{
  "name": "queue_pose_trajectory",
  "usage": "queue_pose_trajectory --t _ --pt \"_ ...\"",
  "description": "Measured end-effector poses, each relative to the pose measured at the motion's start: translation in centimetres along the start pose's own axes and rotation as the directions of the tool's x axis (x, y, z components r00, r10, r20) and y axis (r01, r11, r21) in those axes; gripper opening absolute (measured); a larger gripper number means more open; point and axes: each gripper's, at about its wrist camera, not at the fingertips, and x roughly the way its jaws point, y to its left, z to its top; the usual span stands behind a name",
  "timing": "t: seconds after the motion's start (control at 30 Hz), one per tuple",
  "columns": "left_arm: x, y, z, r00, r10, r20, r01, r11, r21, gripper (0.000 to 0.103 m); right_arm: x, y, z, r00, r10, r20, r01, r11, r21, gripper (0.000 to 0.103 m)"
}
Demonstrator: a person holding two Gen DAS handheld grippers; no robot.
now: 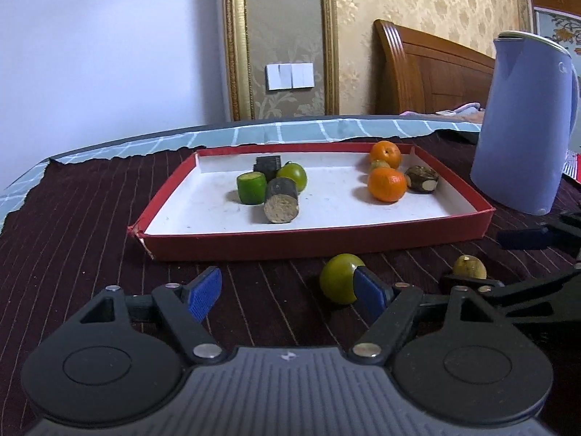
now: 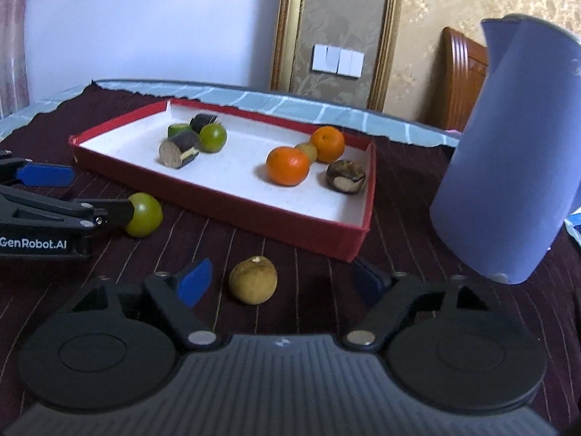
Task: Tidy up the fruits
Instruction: 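Grasp the green lime on the cloth with the left tool while the right tool grasps the yellow-brown fruit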
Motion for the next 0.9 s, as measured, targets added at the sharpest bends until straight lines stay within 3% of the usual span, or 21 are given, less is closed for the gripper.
queue_pose_trajectory --t 0.17,0.3,0.43,0.6,0.83,0.87,0.9 --pt "-0.1 -0.4 -0.1 1.000 -0.010 0.002 0.010 1.000 0.019 0.083 0.5 0.1 -0.1 0.999 0.031 -0.027 -0.031 1.000 -0.005 0.060" --pt "-0.4 -0.7 0.0 1.000 -0.019 0.020 0.018 0.999 0.036 0.083 0.6 -0.1 -0.1 0.997 0.066 -0.029 -0.066 0.998 0.006 0.037" --pt "-0.2 -1.4 0.2 0.999 -0.046 0.005 0.045 0.997 0.065 0.083 0.3 0.0 -0.1 0.997 0.079 -0.025 -0.079 0.997 0.002 0.025" --pt "0.4 -2.4 0.5 0.998 -0.056 -0.004 0.056 0.994 0.089 0.083 -0.2 -0.2 -0.3 1.000 0.024 -0.010 -0.024 1.000 0.003 0.026" --pt "2.0 -2.8 0.5 0.997 -0.066 -0.051 0.069 0.995 0.073 0.083 0.1 -1.2 -0.7 1.000 0.006 -0.007 -0.005 0.998 0.058 0.026" --pt "2.1 -2.7 0.6 0.996 -0.067 -0.058 0.071 0.995 0.065 0.081 0.1 -1.1 -0.7 1.000 0.002 -0.006 -0.001 0.999 0.053 0.026" --pt "2.3 -2.6 0.6 0.996 -0.069 -0.065 0.072 0.996 0.054 0.072 0.1 -1.0 -0.7 1.000 -0.002 -0.006 0.002 0.999 0.048 0.026"
